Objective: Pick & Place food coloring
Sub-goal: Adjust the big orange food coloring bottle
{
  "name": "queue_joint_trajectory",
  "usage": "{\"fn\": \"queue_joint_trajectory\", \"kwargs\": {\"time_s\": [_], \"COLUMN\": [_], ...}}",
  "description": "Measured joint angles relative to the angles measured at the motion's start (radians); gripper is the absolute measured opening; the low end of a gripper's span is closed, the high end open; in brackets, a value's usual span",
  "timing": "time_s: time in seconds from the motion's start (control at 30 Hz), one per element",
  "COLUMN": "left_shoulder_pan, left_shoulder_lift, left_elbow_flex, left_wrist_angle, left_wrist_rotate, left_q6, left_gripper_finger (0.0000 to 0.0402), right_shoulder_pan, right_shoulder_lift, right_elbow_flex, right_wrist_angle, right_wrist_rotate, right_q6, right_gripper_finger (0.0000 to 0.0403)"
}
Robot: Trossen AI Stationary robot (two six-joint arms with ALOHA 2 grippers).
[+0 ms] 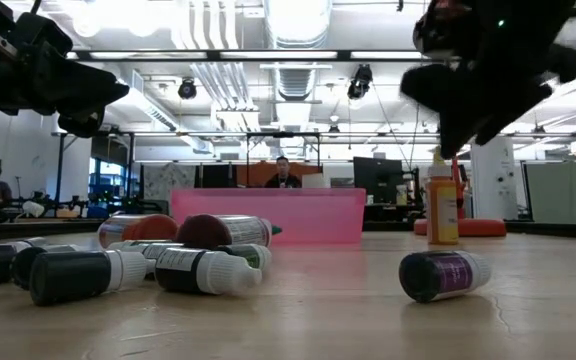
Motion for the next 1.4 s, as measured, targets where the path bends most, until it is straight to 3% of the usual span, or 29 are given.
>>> {"fn": "queue_joint_trajectory", "kwargs": {"time_s": [0.1,0.23,0.37,0.47,0.53,0.67,0.77,0.83,0.9,0.97,1.03,1.17,1.3,1.4], "left_shoulder_pan": [0.000,0.000,0.000,0.000,0.000,0.000,0.000,0.000,0.000,-0.002,-0.003,-0.003,-0.003,-0.001], "left_shoulder_lift": [0.000,0.000,0.000,0.000,0.001,0.001,0.001,0.001,0.002,0.001,0.000,0.000,0.000,0.000], "left_elbow_flex": [0.000,0.000,0.000,0.000,0.000,0.000,0.000,0.000,-0.001,-0.001,-0.001,-0.001,-0.001,-0.001], "left_wrist_angle": [0.000,0.000,0.000,0.000,0.000,0.000,0.000,0.004,0.031,0.113,0.220,0.362,0.387,0.404], "left_wrist_rotate": [-0.001,-0.001,-0.001,0.000,-0.001,-0.001,-0.001,-0.001,-0.006,0.001,0.013,0.019,-0.019,-0.198], "left_q6": [0.000,0.000,0.000,0.000,0.000,0.000,0.000,0.001,-0.008,-0.174,-0.425,-0.770,-0.804,-0.785], "left_gripper_finger": [0.0080,0.0080,0.0080,0.0080,0.0080,0.0080,0.0080,0.0080,0.0080,0.0080,0.0080,0.0080,0.0080,0.0080], "right_shoulder_pan": [0.038,0.050,0.044,0.032,0.014,-0.038,-0.066,-0.069,-0.064,-0.056,-0.047,-0.045,-0.064,-0.089], "right_shoulder_lift": [-0.045,-0.097,-0.109,-0.109,-0.109,-0.136,-0.170,-0.181,-0.183,-0.184,-0.184,-0.182,-0.184,-0.191], "right_elbow_flex": [0.038,0.052,0.074,0.101,0.120,0.150,0.181,0.207,0.234,0.262,0.292,0.325,0.329,0.329], "right_wrist_angle": [0.118,0.396,0.536,0.582,0.601,0.590,0.587,0.587,0.586,0.579,0.581,0.581,0.575,0.572], "right_wrist_rotate": [-0.104,-0.237,-0.201,-0.141,-0.147,-0.162,-0.232,-0.306,-0.401,-0.502,-0.533,-0.473,-0.314,-0.258], "right_q6": [-0.268,-0.985,-1.627,-1.837,-1.819,-1.561,-1.474,-1.562,-1.759,-1.956,-2.040,-1.911,-1.617,-1.447], "right_gripper_finger": [0.0256,0.0247,0.0239,0.0235,0.0233,0.0233,0.0236,0.0237,0.0237,0.0237,0.0237,0.0237,0.0237,0.0237]}}
